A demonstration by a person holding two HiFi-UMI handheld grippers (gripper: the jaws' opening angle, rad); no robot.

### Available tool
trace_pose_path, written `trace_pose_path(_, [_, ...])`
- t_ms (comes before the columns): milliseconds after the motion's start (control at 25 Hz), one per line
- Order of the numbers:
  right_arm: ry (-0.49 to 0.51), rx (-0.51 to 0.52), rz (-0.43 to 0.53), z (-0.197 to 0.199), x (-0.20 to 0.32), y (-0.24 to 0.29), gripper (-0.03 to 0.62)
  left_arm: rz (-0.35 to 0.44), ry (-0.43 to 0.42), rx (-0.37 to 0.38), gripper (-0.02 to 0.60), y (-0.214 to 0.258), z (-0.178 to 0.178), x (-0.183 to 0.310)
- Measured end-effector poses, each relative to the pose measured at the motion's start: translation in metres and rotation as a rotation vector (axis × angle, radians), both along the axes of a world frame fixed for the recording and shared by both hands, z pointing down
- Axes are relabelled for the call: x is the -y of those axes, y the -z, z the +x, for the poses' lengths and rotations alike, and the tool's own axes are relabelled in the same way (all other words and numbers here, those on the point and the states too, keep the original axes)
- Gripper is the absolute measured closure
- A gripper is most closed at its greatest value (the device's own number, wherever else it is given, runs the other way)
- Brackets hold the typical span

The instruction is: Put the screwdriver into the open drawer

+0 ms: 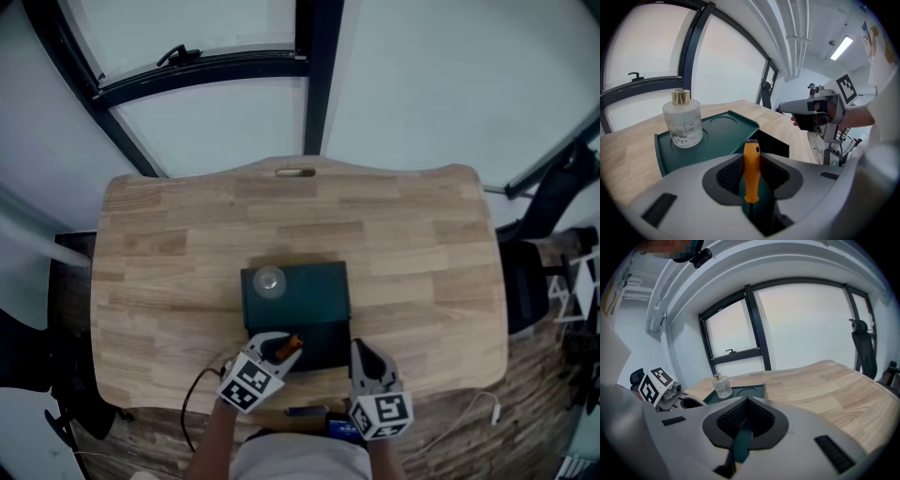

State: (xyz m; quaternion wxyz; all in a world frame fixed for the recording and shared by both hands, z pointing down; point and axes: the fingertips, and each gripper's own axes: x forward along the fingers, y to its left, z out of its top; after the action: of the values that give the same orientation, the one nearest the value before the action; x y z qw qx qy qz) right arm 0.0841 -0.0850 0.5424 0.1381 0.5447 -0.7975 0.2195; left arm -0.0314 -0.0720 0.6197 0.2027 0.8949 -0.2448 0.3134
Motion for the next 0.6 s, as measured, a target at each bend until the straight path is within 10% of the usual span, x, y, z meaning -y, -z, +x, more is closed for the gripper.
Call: trace_pose_path(600, [-0.007, -0.001, -0.031, 0.001, 0.001, -0.012, 0.597, -0.056, -0.070, 0.028, 0.469, -0.015, 0.010, -0.005])
